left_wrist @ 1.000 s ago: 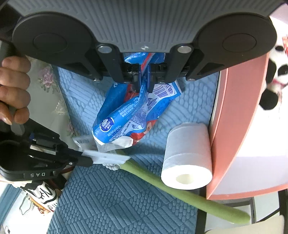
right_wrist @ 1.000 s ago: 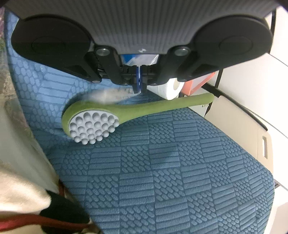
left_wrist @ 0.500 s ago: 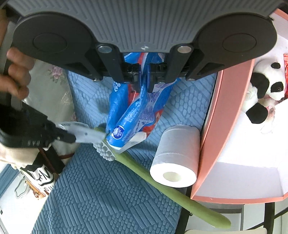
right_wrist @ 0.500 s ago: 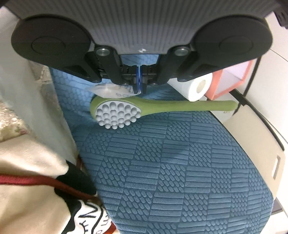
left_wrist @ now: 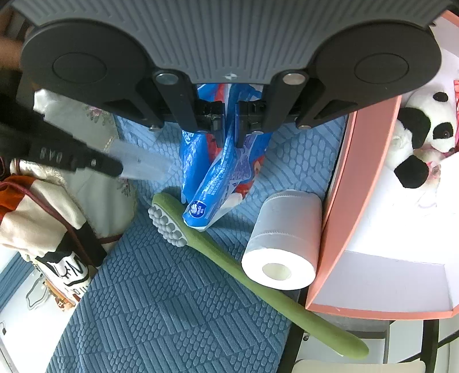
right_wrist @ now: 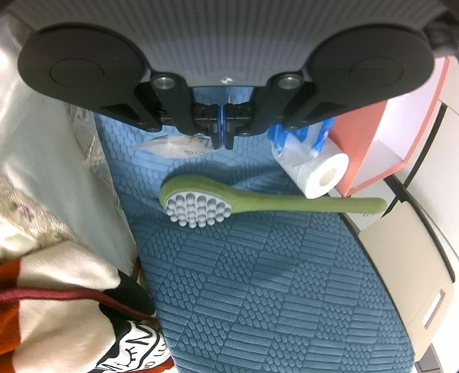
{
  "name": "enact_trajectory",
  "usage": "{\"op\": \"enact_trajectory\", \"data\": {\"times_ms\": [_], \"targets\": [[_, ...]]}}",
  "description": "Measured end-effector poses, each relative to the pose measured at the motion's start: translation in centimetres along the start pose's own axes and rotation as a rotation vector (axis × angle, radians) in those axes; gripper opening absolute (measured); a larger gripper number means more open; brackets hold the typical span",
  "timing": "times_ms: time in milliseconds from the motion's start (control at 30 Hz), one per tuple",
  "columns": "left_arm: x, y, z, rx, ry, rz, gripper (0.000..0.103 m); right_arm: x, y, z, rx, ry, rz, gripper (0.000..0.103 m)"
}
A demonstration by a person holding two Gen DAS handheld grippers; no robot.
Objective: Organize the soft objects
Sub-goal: 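Lift the wipes packet with the left tool while the right tool lifts the clear bag, then carry the wipes packet with the left tool while the right tool carries the bag over the box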
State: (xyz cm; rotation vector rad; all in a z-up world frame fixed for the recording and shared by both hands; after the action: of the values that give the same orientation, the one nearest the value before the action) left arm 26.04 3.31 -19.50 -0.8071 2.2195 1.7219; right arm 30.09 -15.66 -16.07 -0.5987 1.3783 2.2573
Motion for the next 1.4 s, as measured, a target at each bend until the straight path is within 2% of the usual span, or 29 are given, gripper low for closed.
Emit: {"op": "enact_trajectory", "data": {"times_ms": [400, 567, 900, 1133, 1400], "targets": [[-0.2, 1.4, 0.0, 0.022, -0.018, -0.003, 0.007, 3.0, 2.0, 1.1, 0.058, 0.064, 0.02, 0.005], [0.9, 2.2, 0.3, 0.061, -0.007, 0.024, 0.007, 4.4, 3.0, 1.5, 0.063, 0.078, 0.044, 0.005], [2.3, 4.3, 0.0, 0.091, 0.026, 0.053, 0.007, 7.2, 4.8, 2.3, 0.066, 0.091, 0.081, 0.005], [1.0, 6.9, -0.1, 0.084, 0.023, 0.035, 0.007, 6.5, 6.0, 4.1, 0.044, 0.125, 0.073, 0.005], [-1.4, 11.3, 0.1, 0.056, 0.006, -0.014, 0.007, 3.7, 8.3, 7.6, -0.011, 0.183, 0.032, 0.005]]}}
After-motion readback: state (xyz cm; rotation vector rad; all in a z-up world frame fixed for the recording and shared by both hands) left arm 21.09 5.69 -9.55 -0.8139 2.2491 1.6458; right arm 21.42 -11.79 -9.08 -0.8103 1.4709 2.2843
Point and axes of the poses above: each gripper's, at about its wrist camera, not at the fingertips, and y roughly against the way its jaws point, z to its left, x to its underside, the point moved 7 cm from there along -y, roughly the way its jaws point, and after that the axes turned 6 degrees about z, right-handed, at the moved point
